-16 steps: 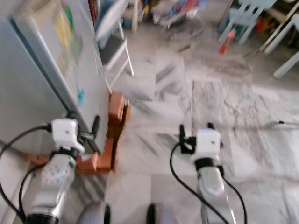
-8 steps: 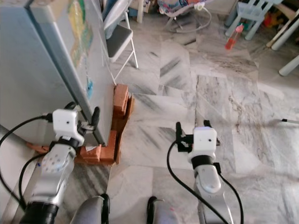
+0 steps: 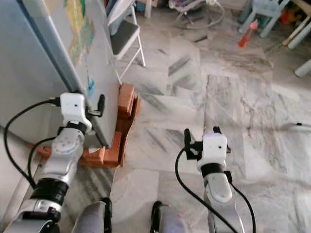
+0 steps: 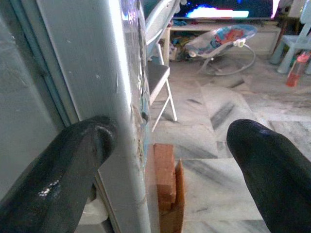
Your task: Restocking fridge
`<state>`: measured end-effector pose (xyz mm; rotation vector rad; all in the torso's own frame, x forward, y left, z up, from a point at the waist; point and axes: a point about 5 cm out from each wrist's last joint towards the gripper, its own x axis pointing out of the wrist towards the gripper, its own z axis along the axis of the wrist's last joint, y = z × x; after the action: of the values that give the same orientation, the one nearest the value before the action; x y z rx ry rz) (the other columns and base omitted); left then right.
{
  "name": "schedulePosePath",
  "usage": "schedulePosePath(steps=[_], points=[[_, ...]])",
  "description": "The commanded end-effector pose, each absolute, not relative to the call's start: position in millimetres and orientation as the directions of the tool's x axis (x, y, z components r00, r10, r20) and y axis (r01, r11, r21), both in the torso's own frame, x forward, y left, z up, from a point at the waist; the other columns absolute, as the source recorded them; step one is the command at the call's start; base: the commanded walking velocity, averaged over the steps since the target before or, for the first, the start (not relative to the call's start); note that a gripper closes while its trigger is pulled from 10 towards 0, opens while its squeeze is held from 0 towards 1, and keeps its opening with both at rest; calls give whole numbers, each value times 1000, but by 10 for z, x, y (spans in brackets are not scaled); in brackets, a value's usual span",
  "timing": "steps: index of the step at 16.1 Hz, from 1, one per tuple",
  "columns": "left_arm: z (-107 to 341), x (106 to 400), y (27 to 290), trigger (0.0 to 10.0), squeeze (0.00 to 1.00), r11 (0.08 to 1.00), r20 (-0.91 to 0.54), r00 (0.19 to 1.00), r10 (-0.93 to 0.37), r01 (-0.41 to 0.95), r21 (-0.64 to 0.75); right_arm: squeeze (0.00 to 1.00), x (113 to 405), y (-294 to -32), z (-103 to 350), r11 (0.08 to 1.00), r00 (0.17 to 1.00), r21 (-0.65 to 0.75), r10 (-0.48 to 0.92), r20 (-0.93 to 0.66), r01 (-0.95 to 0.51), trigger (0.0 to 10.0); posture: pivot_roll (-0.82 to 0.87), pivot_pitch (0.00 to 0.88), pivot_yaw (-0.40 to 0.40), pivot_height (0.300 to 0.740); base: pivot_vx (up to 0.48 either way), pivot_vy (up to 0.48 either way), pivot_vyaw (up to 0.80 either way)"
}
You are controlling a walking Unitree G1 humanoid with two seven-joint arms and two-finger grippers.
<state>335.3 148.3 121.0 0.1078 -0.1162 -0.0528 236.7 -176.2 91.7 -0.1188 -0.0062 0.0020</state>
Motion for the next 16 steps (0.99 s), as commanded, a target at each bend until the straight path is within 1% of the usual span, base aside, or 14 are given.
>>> schedulePosePath(steps=[1, 3, 5, 8, 10, 11, 12, 16], points=[[1213, 3410, 1567, 10000, 0, 995, 89, 996, 3, -13, 104, 0, 2328, -1802, 945, 992, 1000, -127, -11, 7, 11, 10000, 49, 235, -99, 740, 0, 0, 0], [1198, 3432, 1515, 10000, 0, 992, 85, 996, -13, 2, 128, 0, 2309, -1808, 943, 992, 1000, -126, -15, 3, 15, 10000, 46, 239, -96, 740, 0, 0, 0], [1175, 3428, 1544, 10000, 0, 990, 73, 997, 14, -24, 136, 0, 2301, -1804, 941, 992, 1000, -127, -14, 1, 14, 10000, 46, 242, -93, 740, 0, 0, 0], [1048, 3297, 1523, 10000, 0, 987, 36, 999, -4, -1, 158, 0, 2277, -1804, 936, 992, 1000, -123, -14, -6, 13, 10000, 50, 245, -89, 740, 0, 0, 0], [987, 3234, 1545, 10000, 0, 984, 31, 999, 28, -33, 177, 0, 2279, -1800, 927, 993, 1000, -121, -13, -12, 11, 10000, 57, 247, -90, 740, 0, 0, 0], [988, 3250, 1574, 10000, 0, 983, 30, 998, 50, -54, 176, 0, 2284, -1786, 922, 993, 1000, -121, -7, -15, 5, 10000, 59, 250, -93, 740, 0, 0, 0], [1014, 3279, 1566, 10000, 0, 986, 35, 998, 43, -48, 160, 0, 2288, -1783, 921, 993, 1000, -120, -4, -16, 2, 10000, 59, 250, -93, 740, 0, 0, 0], [1092, 3364, 1501, 10000, 0, 985, 50, 998, 30, -38, 168, 0, 2294, -1781, 922, 993, 1000, -122, -2, -16, 0, 10000, 56, 246, -93, 740, 0, 0, 0]])
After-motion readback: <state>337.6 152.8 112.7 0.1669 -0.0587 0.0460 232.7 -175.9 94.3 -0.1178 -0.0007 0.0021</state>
